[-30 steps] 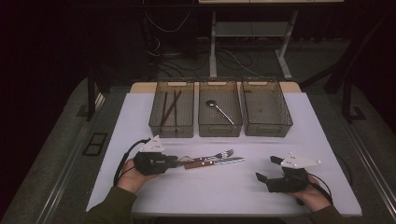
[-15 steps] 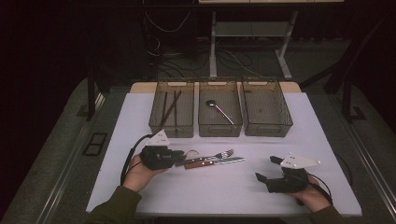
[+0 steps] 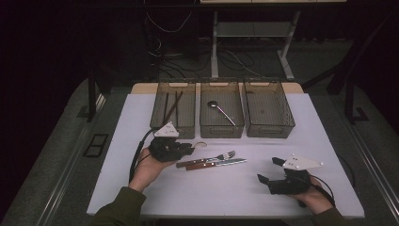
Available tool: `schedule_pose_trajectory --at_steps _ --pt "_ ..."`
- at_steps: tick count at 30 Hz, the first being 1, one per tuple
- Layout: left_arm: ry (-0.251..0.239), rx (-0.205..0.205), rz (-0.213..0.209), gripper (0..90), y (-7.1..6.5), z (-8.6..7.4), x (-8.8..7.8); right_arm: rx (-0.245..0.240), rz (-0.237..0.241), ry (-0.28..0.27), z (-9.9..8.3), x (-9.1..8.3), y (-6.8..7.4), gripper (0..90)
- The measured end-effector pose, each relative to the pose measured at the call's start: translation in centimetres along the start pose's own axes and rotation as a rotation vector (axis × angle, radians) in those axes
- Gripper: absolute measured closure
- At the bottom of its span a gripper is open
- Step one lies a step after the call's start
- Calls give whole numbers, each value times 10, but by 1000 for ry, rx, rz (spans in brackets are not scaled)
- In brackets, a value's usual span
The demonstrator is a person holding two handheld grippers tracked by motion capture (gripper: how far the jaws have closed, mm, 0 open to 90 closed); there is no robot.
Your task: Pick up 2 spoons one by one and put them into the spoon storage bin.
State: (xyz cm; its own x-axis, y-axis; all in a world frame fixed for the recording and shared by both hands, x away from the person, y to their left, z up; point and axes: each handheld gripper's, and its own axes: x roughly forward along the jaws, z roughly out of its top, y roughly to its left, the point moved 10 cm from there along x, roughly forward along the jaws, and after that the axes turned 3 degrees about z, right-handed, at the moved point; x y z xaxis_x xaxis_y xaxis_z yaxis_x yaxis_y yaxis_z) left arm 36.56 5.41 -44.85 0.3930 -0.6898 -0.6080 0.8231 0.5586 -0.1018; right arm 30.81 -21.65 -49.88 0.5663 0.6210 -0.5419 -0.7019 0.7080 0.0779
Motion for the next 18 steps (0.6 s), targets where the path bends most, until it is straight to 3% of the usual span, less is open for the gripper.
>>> schedule_pose_trajectory --at_steps 18 --pt "-20 20 34 764 5 43 25 5 -3 -9 1 -2 -1 153"
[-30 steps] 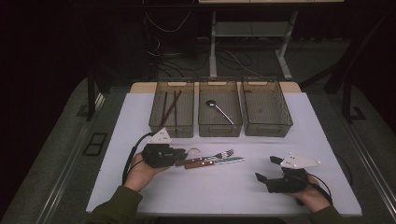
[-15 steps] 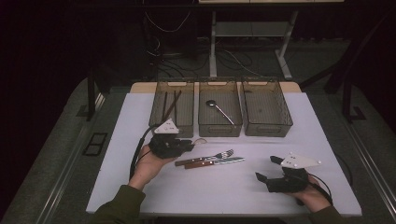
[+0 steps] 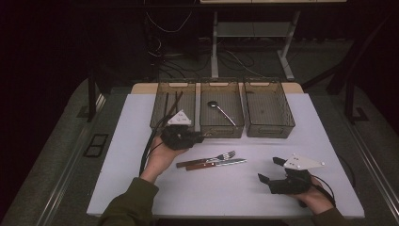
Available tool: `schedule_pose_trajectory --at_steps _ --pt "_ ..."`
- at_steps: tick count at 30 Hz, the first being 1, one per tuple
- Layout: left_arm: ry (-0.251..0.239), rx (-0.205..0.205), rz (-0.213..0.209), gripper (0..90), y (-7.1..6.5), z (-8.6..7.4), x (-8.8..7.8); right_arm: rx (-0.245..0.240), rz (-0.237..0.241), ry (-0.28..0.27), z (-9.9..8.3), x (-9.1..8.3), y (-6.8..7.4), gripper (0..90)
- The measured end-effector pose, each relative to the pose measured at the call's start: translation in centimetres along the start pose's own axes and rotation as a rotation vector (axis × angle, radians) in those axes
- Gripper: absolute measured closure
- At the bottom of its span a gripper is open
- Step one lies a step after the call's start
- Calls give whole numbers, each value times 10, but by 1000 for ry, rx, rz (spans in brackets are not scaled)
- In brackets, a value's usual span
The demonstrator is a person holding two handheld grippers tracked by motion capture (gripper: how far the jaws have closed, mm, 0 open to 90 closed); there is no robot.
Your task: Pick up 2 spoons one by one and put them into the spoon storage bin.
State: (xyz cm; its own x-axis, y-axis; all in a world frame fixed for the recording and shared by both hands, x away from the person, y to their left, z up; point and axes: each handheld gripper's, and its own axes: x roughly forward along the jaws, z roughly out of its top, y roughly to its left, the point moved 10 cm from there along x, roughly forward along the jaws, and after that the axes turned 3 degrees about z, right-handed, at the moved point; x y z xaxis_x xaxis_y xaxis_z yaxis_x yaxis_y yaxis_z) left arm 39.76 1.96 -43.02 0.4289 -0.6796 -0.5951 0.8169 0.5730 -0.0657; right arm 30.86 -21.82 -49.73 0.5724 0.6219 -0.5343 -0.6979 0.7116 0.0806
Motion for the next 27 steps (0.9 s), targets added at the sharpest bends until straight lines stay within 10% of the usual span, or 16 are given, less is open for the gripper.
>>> schedule_pose_trajectory --at_steps 27 --pt "18 -78 83 764 37 68 58 3 9 -8 2 -2 2 153"
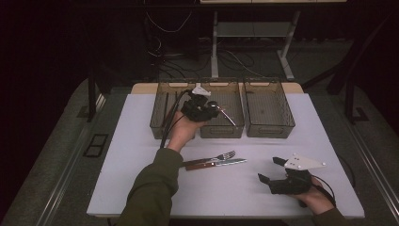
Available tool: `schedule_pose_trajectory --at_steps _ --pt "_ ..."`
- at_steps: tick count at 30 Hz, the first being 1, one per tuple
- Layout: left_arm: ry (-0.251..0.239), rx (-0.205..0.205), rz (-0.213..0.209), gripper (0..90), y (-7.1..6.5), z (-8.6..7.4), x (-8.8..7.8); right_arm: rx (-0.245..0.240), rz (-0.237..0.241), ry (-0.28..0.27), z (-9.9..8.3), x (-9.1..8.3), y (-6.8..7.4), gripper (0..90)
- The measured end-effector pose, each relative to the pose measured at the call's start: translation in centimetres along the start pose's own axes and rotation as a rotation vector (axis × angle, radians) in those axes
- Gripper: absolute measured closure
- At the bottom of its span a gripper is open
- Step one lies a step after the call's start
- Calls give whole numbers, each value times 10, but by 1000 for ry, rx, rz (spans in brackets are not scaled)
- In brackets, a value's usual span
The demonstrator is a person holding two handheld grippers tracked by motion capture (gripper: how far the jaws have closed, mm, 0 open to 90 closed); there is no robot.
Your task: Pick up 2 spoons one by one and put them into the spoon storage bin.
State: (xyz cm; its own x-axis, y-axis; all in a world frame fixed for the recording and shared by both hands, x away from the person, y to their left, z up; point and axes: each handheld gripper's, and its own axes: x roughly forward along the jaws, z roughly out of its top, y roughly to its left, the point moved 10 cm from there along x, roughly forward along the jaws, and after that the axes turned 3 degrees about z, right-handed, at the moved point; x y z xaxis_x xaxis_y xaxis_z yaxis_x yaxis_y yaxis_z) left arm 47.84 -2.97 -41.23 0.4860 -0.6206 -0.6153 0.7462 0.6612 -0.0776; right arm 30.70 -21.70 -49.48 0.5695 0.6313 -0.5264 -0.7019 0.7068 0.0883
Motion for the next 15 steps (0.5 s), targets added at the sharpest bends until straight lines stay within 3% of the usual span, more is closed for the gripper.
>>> schedule_pose_trajectory --at_steps 8,15 --pt "33 -23 39 764 10 10 20 0 4 -6 1 0 1 153" --pt "92 -34 61 764 12 6 36 -8 5 -11 2 -1 1 153"
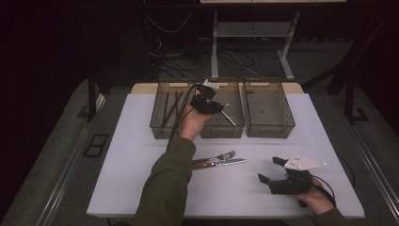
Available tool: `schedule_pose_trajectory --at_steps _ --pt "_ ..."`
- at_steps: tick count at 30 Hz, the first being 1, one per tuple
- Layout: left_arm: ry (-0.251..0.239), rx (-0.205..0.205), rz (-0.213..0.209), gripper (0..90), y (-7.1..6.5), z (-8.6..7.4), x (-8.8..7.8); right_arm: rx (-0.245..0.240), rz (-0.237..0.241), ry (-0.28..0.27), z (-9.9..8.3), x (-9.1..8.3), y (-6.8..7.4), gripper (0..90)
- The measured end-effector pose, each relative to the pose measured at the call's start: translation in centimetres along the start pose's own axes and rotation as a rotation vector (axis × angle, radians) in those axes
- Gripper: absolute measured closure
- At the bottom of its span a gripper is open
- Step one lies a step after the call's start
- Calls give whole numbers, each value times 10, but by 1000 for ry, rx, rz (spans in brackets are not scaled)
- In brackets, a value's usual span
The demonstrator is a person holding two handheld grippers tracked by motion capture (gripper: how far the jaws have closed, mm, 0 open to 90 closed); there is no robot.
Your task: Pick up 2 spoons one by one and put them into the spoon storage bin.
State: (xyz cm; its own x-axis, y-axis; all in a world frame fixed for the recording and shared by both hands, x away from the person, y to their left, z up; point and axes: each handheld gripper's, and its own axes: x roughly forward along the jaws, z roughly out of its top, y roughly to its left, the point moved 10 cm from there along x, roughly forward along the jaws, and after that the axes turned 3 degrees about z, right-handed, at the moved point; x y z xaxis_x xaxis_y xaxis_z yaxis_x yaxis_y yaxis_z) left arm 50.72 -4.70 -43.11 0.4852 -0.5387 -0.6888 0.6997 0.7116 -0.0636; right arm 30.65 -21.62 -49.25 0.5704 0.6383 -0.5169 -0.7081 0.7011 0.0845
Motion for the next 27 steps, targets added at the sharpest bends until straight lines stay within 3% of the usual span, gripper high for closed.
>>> schedule_pose_trajectory --at_steps 6,12,14,18,27 --pt "55 -19 6 762 -2 -9 13 -3 1 -2 0 0 0 153" --pt "75 -40 13 741 -2 -12 18 -4 2 -4 1 -1 0 153" --pt "68 -39 27 643 0 -11 18 -1 2 -5 1 -1 1 153" --pt "44 -31 23 553 1 -8 13 -1 2 -5 1 -1 0 153" --pt "-40 -2 -31 380 -4 0 -7 -1 0 -5 1 -1 0 153"
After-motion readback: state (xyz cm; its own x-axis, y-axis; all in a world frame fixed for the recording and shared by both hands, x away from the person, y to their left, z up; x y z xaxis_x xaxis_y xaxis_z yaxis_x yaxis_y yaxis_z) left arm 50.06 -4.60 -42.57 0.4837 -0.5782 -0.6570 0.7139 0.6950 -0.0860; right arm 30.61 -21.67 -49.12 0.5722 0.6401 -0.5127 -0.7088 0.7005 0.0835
